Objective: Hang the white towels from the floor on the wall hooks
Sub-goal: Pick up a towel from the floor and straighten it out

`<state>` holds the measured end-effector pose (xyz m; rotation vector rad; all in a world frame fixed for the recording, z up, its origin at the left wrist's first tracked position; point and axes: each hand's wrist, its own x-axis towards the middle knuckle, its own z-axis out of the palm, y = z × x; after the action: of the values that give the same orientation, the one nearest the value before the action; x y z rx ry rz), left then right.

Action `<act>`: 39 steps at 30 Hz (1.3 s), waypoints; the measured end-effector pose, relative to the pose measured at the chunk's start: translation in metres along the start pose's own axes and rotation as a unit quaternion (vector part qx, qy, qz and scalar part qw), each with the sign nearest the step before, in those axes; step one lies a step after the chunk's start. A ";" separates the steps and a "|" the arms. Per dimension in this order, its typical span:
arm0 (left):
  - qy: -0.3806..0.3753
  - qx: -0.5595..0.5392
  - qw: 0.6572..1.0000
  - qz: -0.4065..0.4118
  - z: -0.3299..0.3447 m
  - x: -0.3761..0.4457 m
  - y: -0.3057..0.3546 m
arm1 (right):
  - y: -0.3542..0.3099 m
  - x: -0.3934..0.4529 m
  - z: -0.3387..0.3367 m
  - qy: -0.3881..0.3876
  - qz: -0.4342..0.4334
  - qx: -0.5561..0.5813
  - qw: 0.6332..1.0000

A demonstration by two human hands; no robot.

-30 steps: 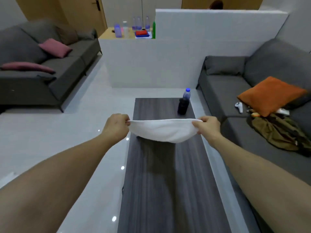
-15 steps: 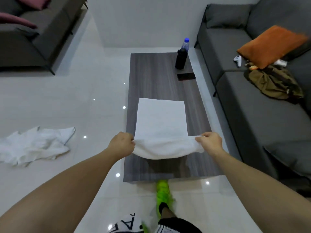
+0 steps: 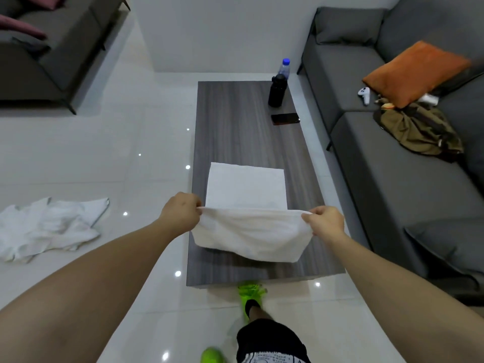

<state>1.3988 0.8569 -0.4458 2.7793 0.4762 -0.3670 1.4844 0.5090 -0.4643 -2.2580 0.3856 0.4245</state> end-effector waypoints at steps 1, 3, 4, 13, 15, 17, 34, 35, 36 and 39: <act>0.003 0.001 1.000 0.000 -0.003 0.013 0.001 | -0.008 0.011 0.001 0.000 0.000 0.000 1.000; 0.003 -0.001 1.000 -0.006 -0.008 0.050 0.005 | -0.026 0.042 0.004 -0.005 0.003 -0.006 1.000; 0.001 0.001 1.000 -0.010 -0.011 0.070 0.008 | -0.036 0.060 0.006 -0.009 0.007 -0.012 1.000; 0.075 0.008 0.996 -0.056 -0.005 0.231 0.034 | -0.100 0.220 0.051 0.007 -0.022 -0.082 0.996; 0.065 -0.001 0.997 -0.051 0.019 0.244 0.036 | -0.089 0.232 0.072 -0.009 -0.028 -0.116 0.993; 0.025 -0.005 0.998 -0.051 0.051 0.243 0.037 | -0.067 0.228 0.095 -0.052 -0.010 -0.120 0.991; -0.179 0.115 0.974 0.076 0.268 0.120 -0.015 | 0.129 0.143 0.204 -0.232 -0.241 -0.371 0.866; -0.169 0.120 0.974 0.089 0.269 0.122 -0.016 | 0.130 0.146 0.204 -0.225 -0.252 -0.361 0.869; -0.164 0.122 0.974 0.100 0.268 0.125 -0.017 | 0.129 0.148 0.203 -0.221 -0.258 -0.346 0.875; -0.147 0.111 0.977 0.109 0.257 0.129 -0.018 | 0.118 0.152 0.198 -0.228 -0.258 -0.338 0.876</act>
<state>1.4597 0.8249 -0.7261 2.8786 0.0604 -0.8070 1.5380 0.5614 -0.7295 -2.6680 -0.7076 0.8721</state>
